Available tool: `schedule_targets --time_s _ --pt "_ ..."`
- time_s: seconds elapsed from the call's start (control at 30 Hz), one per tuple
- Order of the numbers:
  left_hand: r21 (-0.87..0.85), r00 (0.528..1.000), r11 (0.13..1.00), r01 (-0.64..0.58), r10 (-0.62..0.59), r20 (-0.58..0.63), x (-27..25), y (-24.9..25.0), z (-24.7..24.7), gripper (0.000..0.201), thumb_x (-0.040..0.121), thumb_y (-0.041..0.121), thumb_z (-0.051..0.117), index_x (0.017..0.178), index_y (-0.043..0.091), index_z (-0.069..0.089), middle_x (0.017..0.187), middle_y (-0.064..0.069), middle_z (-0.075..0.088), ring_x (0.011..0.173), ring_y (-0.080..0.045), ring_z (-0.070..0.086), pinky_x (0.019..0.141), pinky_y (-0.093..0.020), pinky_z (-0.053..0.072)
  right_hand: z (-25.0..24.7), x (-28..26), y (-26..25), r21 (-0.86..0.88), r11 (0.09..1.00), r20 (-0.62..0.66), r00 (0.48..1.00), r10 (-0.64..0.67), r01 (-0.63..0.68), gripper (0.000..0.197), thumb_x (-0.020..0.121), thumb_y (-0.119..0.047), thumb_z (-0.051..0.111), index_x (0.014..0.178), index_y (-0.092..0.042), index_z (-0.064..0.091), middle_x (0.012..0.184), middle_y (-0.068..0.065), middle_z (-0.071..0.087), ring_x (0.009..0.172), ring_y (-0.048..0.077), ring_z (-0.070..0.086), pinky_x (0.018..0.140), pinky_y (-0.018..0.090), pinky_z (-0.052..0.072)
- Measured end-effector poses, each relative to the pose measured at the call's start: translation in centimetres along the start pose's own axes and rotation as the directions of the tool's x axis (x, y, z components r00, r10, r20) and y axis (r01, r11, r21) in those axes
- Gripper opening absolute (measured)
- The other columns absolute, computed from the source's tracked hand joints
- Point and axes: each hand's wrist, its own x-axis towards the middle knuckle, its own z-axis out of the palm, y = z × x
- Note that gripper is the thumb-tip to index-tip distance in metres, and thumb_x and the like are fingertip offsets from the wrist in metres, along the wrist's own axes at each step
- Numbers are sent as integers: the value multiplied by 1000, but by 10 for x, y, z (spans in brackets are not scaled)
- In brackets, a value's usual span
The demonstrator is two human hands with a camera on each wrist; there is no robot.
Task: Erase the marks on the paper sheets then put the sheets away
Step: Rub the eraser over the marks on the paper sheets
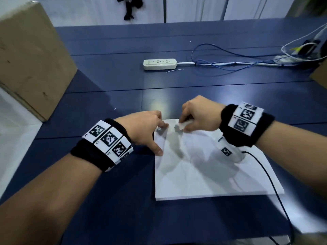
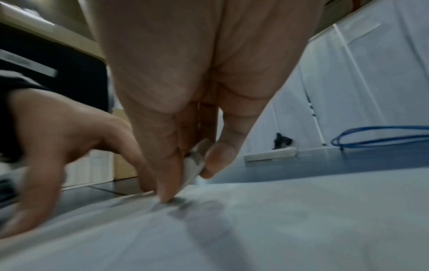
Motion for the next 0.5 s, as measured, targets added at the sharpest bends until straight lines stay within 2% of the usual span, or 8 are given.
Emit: schedule_targets --time_s 0.07,0.17,0.27,0.37,0.43,0.5 --pt "-7 1000 1000 -3 3 -4 1 -1 1 94 55 68 79 135 25 53 110 9 42 97 -17 53 85 -37 51 4 -18 -9 22 995 80 992 -95 93 29 70 -29 78 98 -22 77 88 -8 63 76 5 50 73 21 41" --pt "3 1000 1000 -8 8 -1 0 0 1 93 56 68 79 135 26 53 112 8 43 97 -17 53 85 -37 51 4 -26 -13 54 994 147 983 -105 98 28 70 -29 79 97 -24 77 87 -11 63 75 3 51 76 20 45" --pt "19 1000 1000 0 0 10 1 1 -1 87 56 69 78 129 26 57 106 9 40 92 -16 51 84 -38 51 0 -8 -3 21 1000 68 997 -20 19 28 70 -30 79 97 -23 77 86 -10 64 77 7 54 73 20 42" --pt "39 1000 999 4 -5 23 1 3 -2 85 56 70 77 127 28 57 102 10 38 89 -15 48 84 -37 51 -1 2 5 23 996 -15 996 85 -85 26 72 -30 77 97 -22 76 82 -12 57 85 16 59 70 21 37" --pt "41 1000 999 7 -8 24 2 4 -4 88 55 70 78 129 26 56 104 10 39 91 -14 48 85 -37 50 1 -6 0 -7 999 -2 999 36 -36 27 73 -28 76 98 -20 76 82 -10 55 87 19 59 70 22 39" --pt "26 1000 1000 7 -8 23 3 3 -4 93 54 70 78 133 26 54 106 11 40 93 -13 49 86 -38 51 5 -22 -8 0 996 67 994 -83 84 29 74 -27 77 101 -19 76 89 -5 61 84 15 57 73 22 42"
